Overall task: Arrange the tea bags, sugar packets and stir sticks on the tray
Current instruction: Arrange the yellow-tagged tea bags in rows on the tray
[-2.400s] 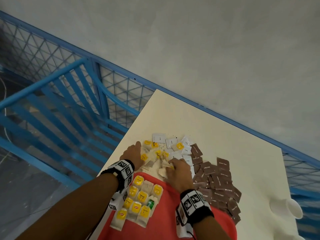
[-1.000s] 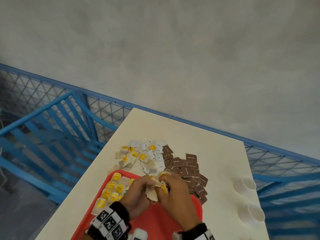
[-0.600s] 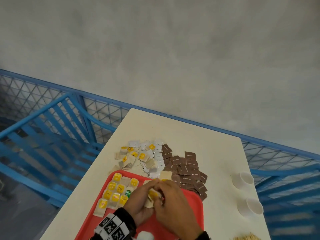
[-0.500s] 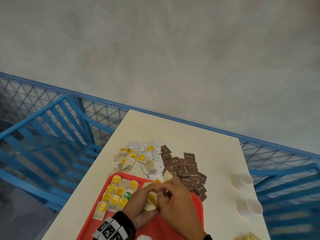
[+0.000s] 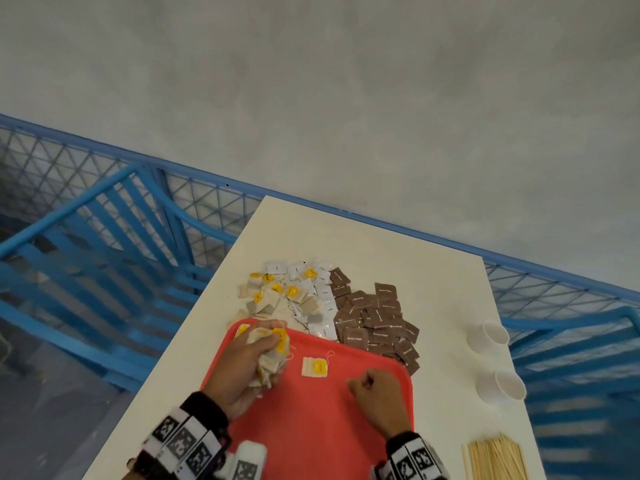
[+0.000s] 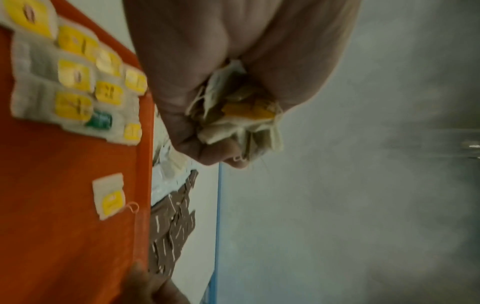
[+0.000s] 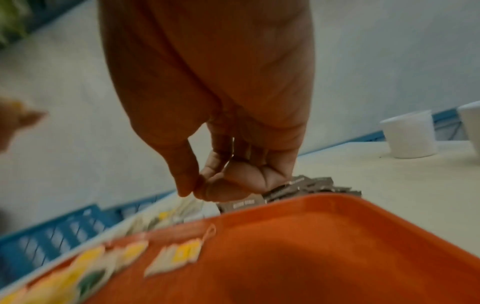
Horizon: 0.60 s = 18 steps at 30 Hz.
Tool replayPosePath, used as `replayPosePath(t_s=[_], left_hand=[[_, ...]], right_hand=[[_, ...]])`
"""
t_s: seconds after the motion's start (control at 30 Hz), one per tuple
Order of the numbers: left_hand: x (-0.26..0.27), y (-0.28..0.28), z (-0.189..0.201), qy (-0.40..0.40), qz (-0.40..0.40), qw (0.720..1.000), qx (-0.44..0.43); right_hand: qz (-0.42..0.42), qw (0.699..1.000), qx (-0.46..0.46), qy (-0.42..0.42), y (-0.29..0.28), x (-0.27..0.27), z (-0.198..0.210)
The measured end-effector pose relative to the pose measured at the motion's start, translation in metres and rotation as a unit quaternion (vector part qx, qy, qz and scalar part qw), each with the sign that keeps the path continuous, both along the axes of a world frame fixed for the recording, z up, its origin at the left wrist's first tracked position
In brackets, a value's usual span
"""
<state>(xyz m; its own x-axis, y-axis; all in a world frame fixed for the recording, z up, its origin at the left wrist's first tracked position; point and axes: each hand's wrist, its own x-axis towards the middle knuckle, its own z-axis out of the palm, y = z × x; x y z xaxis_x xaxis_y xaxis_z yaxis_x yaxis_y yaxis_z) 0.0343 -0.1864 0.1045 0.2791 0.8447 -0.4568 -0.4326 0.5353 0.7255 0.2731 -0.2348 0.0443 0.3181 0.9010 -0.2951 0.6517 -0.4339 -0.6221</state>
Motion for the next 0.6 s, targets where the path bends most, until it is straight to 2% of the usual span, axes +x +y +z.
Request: replayPosePath(t_s=[0.1,0.2,0.33,0.47,0.6], left_hand=[[-0.024,-0.008,-0.006,0.003,0.033,0.999,-0.007],[-0.041,-0.018,-0.004,0.012,0.031,0.999,-0.003],[-0.053,-0.027,-0.001,0.016,0.027,0.999,0.032],[-0.063,-0.028,-0.003,0.02,0.011,0.999,0.044],[-0.065,-0.024,0.001,0.018,-0.022,0.999,0.043]], right_hand=[[0.074,0.995,-0.052,-0.05,0.015,-0.018,-0.02],[0.115,0.988,-0.057,-0.084,0.045,-0.034,-0.031],[0.077,0.99,-0.091,-0.08,0.074,-0.046,-0.052],[0.03,0.992,-0.107,-0.052,0.077,-0.057,-0.068],[0.027,0.993,-0.105,-0.045,0.071,-0.056,-0.069]])
